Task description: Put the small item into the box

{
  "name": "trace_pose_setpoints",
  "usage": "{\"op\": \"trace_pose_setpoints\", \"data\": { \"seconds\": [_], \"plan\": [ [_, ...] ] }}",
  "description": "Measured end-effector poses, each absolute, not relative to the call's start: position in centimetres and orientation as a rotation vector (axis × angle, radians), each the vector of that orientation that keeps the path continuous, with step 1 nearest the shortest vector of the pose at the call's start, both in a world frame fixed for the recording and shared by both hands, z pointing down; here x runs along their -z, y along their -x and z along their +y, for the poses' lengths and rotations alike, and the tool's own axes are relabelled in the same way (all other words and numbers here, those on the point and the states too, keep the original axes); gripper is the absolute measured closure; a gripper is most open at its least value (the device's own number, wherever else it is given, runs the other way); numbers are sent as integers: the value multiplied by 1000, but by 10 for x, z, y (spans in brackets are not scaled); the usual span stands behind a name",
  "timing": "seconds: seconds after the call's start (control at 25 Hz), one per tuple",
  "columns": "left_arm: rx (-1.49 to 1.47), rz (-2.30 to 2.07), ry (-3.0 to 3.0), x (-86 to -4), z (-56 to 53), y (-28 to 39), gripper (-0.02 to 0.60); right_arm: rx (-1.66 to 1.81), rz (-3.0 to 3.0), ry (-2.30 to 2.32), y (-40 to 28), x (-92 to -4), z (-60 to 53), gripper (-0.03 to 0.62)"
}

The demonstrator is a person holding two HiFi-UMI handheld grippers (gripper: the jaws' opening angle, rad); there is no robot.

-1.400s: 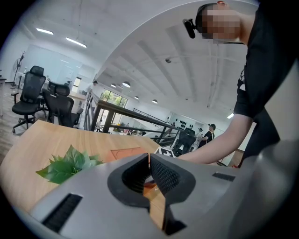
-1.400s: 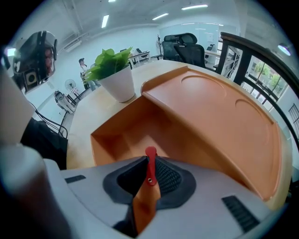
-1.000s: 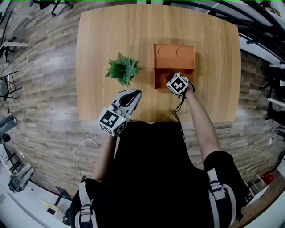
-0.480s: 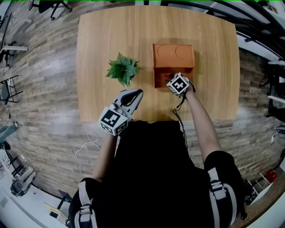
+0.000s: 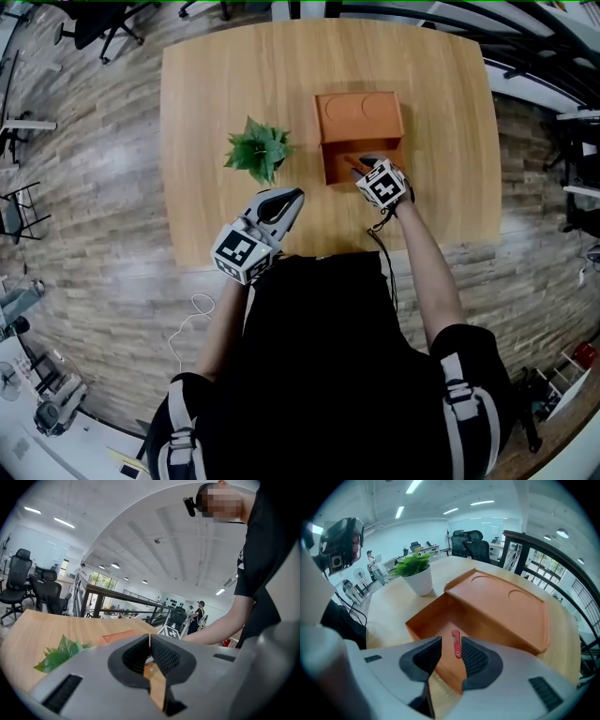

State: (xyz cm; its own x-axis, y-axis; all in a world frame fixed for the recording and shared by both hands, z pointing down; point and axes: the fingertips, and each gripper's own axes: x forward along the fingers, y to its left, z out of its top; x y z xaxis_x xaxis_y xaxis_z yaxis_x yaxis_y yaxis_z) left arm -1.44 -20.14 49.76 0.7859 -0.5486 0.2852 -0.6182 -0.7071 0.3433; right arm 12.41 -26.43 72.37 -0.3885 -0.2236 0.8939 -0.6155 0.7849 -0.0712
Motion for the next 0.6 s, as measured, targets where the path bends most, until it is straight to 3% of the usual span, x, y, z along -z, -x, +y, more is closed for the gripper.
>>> {"op": "trace_pose_setpoints", "data": {
  "seconds": [0.2, 0.6],
  "plan": [
    [-228, -830, -2586, -495, -197, 12, 551, -472, -2013, -744, -131, -709, -258, 456],
    [-240, -726, -2634, -496, -183, 8, 551, -390, -2107, -988, -136, -657, -238, 539]
  ]
}}
